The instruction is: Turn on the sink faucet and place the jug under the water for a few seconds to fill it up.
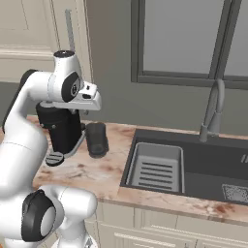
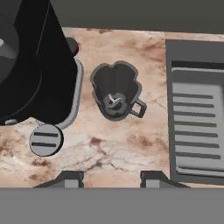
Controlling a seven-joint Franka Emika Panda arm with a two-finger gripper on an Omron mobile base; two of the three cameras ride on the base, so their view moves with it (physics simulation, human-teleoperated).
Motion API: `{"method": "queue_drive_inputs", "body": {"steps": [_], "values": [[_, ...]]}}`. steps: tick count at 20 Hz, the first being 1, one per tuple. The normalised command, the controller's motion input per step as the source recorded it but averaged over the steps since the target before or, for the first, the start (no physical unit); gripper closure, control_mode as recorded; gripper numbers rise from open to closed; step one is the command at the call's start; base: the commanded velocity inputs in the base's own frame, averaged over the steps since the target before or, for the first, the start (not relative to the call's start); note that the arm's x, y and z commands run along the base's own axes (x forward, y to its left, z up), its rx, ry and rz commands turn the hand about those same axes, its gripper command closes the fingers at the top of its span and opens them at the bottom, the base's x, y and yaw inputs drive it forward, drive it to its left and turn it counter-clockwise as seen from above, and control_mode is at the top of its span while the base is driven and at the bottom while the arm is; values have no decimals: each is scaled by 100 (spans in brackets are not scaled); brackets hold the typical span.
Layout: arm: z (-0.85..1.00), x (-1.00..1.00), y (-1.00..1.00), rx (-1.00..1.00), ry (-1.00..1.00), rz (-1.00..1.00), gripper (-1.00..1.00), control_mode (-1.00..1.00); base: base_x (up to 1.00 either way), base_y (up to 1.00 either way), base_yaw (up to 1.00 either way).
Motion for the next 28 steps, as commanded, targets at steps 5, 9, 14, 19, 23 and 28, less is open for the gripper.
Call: {"method": "queue_drive_inputs", "body": {"steps": [5, 9, 14, 19, 23, 28], "values": [[0, 0, 0, 0, 0, 0, -100, 100, -1, -10, -1], [0, 0, 0, 0, 0, 0, -100, 100, -5, -51, -7], [0, 0, 0, 0, 0, 0, -100, 100, -8, -92, -2], [0, 0, 0, 0, 0, 0, -100, 100, -5, -96, 0], [0, 0, 0, 0, 0, 0, -100, 100, 0, -81, 12], [0, 0, 0, 0, 0, 0, -100, 100, 0, -55, 16]]}}
